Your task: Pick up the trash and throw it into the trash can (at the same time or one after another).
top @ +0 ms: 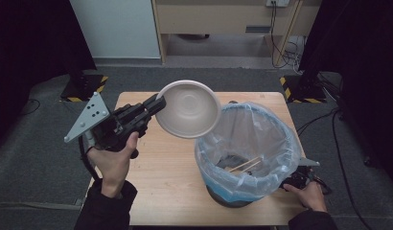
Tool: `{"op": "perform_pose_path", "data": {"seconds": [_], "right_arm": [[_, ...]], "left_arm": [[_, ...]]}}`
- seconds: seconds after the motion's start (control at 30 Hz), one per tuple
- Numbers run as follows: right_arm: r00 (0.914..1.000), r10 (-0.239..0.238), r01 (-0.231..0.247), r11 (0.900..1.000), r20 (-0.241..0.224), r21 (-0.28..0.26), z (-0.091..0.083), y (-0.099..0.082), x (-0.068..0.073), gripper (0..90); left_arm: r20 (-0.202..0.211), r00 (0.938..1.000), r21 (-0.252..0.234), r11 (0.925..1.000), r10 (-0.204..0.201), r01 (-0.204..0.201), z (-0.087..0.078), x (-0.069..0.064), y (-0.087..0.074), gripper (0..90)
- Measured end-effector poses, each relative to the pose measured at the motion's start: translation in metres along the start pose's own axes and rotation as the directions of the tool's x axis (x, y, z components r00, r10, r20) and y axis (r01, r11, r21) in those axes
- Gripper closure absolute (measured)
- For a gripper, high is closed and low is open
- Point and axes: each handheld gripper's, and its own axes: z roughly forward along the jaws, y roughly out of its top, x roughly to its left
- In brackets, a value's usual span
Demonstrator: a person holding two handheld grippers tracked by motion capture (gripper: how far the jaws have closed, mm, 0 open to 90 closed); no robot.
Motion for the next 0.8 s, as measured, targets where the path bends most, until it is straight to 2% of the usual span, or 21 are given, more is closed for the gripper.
{"op": "perform_pose_path", "data": {"seconds": [0.37,0.8], "right_arm": [[1.0000,0.000,0.000,1.0000,0.000,0.000,0.000,0.000,0.000,0.6],[1.0000,0.000,0.000,1.0000,0.000,0.000,0.000,0.000,0.000,0.6]], "left_arm": [[0.035,0.9992,0.006,0.9998,-0.021,0.021,0.023,-0.008,-0.005,83.9],[0.091,0.9955,0.051,0.9985,-0.025,0.020,0.054,-0.023,-0.018,83.9]]}}
